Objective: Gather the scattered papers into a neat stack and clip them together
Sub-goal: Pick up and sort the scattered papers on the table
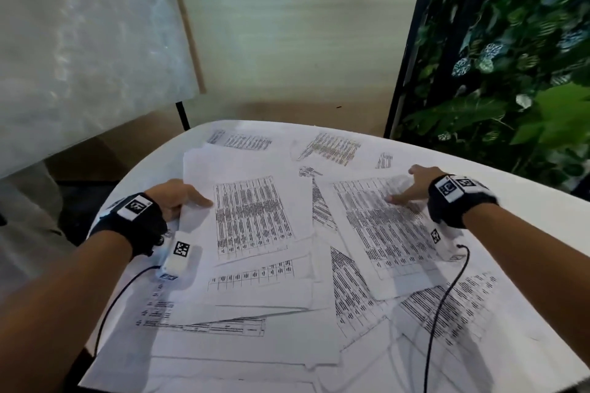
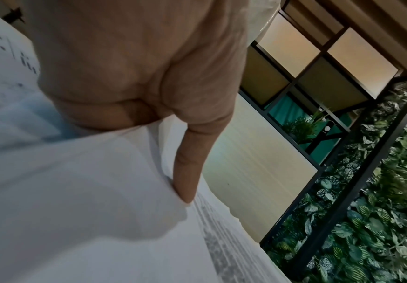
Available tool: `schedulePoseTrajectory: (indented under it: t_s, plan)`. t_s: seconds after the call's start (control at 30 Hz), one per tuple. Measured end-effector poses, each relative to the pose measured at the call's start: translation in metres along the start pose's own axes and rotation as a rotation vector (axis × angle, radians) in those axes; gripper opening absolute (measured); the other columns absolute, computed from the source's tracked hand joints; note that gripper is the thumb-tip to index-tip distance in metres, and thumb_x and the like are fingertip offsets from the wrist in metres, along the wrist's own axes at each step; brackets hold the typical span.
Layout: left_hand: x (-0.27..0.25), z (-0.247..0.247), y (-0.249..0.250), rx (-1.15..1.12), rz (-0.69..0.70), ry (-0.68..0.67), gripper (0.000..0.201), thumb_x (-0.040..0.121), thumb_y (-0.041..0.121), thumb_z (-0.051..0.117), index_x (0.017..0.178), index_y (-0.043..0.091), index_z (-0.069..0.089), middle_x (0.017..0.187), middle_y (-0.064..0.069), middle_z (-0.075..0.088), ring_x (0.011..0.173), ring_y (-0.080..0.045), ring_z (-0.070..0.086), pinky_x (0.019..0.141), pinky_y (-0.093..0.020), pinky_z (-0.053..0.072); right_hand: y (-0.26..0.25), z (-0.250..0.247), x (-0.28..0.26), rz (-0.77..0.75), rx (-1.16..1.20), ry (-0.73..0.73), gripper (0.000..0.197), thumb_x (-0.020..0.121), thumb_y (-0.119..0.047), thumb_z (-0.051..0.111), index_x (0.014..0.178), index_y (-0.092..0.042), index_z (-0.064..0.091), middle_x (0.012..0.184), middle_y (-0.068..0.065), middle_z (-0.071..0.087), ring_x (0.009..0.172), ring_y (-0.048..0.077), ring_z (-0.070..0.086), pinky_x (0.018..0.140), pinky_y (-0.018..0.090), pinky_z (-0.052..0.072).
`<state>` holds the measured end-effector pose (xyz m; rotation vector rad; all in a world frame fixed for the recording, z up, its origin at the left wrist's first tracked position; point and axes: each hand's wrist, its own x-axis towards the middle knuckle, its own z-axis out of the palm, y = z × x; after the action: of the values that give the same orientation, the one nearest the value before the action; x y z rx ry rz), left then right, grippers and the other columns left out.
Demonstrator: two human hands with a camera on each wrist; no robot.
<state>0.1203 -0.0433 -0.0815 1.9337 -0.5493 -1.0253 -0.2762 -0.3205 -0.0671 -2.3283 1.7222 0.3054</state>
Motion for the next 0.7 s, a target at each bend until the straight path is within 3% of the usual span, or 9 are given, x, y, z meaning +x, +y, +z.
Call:
schedulePoseTrajectory:
  t_s: [0.1, 0.2, 0.27, 0.33, 0.5, 0.57, 0.6, 0.67, 0.7]
  plan:
    - [0.011, -0.005, -0.006, -0.014, -0.012, -0.016, 0.073, 0.049, -0.004, 0.083, 0.118, -0.012, 0.062, 0.123, -0.036, 0.062, 0.113, -0.052, 0.06, 0.102, -0.065, 0.042, -0.01, 0.003, 0.003, -0.018, -0.009, 0.038, 0.107, 0.058, -0.082, 0.065, 0.129, -0.004, 0.048, 0.13, 0.017, 0.058, 0.117, 0.033, 0.056, 0.096, 0.038, 0.047]
    - [0.014, -0.007, -0.008, 0.017, -0.02, -0.022, 0.08, 0.039, 0.004, 0.088, 0.114, -0.012, 0.064, 0.117, -0.035, 0.064, 0.108, -0.054, 0.062, 0.098, -0.07, 0.042, -0.023, -0.002, 0.002, -0.047, 0.066, -0.015, 0.089, 0.065, -0.067, 0.075, 0.12, -0.001, 0.053, 0.123, 0.015, 0.06, 0.112, 0.032, 0.057, 0.087, 0.033, 0.046]
    - [0.008, -0.005, -0.003, 0.036, -0.019, 0.003, 0.063, 0.053, -0.003, 0.082, 0.113, -0.012, 0.065, 0.116, -0.035, 0.066, 0.106, -0.054, 0.063, 0.097, -0.07, 0.043, -0.028, -0.006, 0.003, -0.067, 0.125, -0.086, 0.069, 0.059, -0.05, 0.088, 0.1, -0.002, 0.061, 0.108, 0.012, 0.065, 0.102, 0.031, 0.061, 0.085, 0.034, 0.05]
    - [-0.006, 0.001, 0.005, 0.056, -0.015, 0.03, 0.046, 0.068, -0.011, 0.075, 0.113, -0.012, 0.065, 0.116, -0.034, 0.066, 0.107, -0.052, 0.064, 0.099, -0.067, 0.044, -0.033, -0.007, 0.004, -0.079, 0.124, -0.074, 0.048, 0.054, -0.036, 0.093, 0.072, -0.006, 0.06, 0.083, 0.009, 0.066, 0.08, 0.027, 0.062, 0.072, 0.029, 0.05]
    - [-0.016, 0.005, 0.012, 0.031, 0.022, 0.058, 0.041, 0.073, -0.018, 0.069, 0.113, -0.01, 0.065, 0.115, -0.031, 0.068, 0.106, -0.048, 0.065, 0.098, -0.062, 0.048, -0.055, -0.011, 0.006, -0.169, 0.09, 0.198, 0.043, 0.07, -0.017, 0.084, 0.059, -0.012, 0.043, 0.067, 0.006, 0.049, 0.074, 0.025, 0.053, 0.051, 0.024, 0.034]
    - [-0.019, 0.005, 0.018, -0.008, 0.061, 0.077, 0.038, 0.074, -0.021, 0.066, 0.11, -0.008, 0.066, 0.116, -0.027, 0.068, 0.104, -0.043, 0.066, 0.099, -0.055, 0.049, -0.064, -0.013, 0.002, -0.247, 0.094, 0.249, 0.025, 0.076, -0.016, 0.076, 0.064, -0.006, 0.057, 0.072, 0.01, 0.058, 0.08, 0.028, 0.058, 0.056, 0.027, 0.04]
    - [-0.02, 0.004, 0.021, -0.012, 0.083, 0.099, 0.038, 0.075, -0.022, 0.065, 0.109, -0.007, 0.066, 0.115, -0.025, 0.068, 0.1, -0.04, 0.066, 0.096, -0.049, 0.051, -0.067, -0.011, 0.004, -0.288, 0.121, 0.221, 0.018, 0.078, -0.018, 0.075, 0.078, -0.002, 0.066, 0.085, 0.013, 0.066, 0.089, 0.031, 0.062, 0.064, 0.029, 0.045]
    - [-0.019, 0.001, 0.021, 0.001, 0.103, 0.148, 0.038, 0.076, -0.022, 0.064, 0.111, -0.006, 0.064, 0.109, -0.023, 0.068, 0.087, -0.034, 0.065, 0.082, -0.039, 0.054, -0.073, -0.003, 0.007, -0.327, 0.131, 0.11, 0.042, 0.08, -0.027, 0.077, 0.112, -0.001, 0.067, 0.115, 0.014, 0.065, 0.109, 0.032, 0.06, 0.086, 0.032, 0.046]
    - [-0.019, 0.0, 0.02, 0.017, 0.094, 0.164, 0.037, 0.077, -0.02, 0.064, 0.112, -0.007, 0.064, 0.104, -0.023, 0.068, 0.082, -0.033, 0.064, 0.077, -0.037, 0.054, -0.077, 0.001, 0.007, -0.332, 0.133, 0.067, 0.053, 0.078, -0.031, 0.079, 0.121, -0.002, 0.063, 0.124, 0.012, 0.061, 0.116, 0.031, 0.057, 0.093, 0.031, 0.044]
